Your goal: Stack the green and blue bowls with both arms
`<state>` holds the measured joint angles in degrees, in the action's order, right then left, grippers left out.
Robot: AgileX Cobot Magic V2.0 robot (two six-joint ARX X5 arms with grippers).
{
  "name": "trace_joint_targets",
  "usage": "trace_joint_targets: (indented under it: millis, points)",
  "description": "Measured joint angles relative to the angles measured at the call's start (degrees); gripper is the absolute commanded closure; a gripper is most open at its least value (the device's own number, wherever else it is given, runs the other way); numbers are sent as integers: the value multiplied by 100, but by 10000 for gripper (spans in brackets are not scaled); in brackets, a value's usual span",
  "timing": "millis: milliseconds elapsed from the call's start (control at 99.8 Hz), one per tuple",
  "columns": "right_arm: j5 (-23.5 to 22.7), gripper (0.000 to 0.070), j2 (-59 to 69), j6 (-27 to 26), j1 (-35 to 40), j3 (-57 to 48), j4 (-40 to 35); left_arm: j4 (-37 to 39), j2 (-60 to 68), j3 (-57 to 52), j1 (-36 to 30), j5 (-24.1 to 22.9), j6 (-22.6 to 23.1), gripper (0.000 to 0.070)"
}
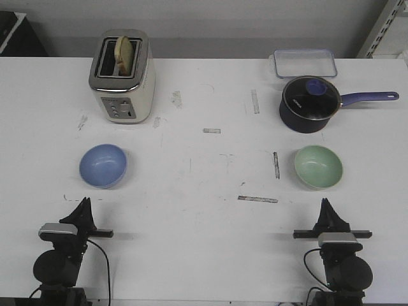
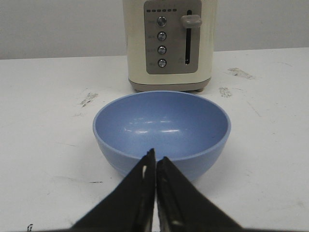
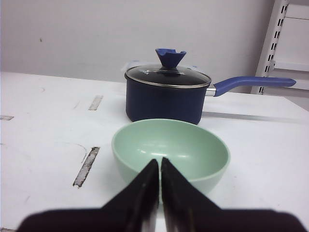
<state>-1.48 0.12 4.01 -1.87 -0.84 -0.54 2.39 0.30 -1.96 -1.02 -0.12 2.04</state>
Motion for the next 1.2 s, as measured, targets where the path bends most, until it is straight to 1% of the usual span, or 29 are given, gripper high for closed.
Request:
trace_joint_targets:
  millis: [1052, 1202]
  points:
    - [0, 697, 0, -4, 0, 0, 24, -24, 2, 0, 0, 0, 0, 699]
    - [0, 697, 0, -358, 0, 0, 356, -24, 2, 0, 0, 0, 0, 699]
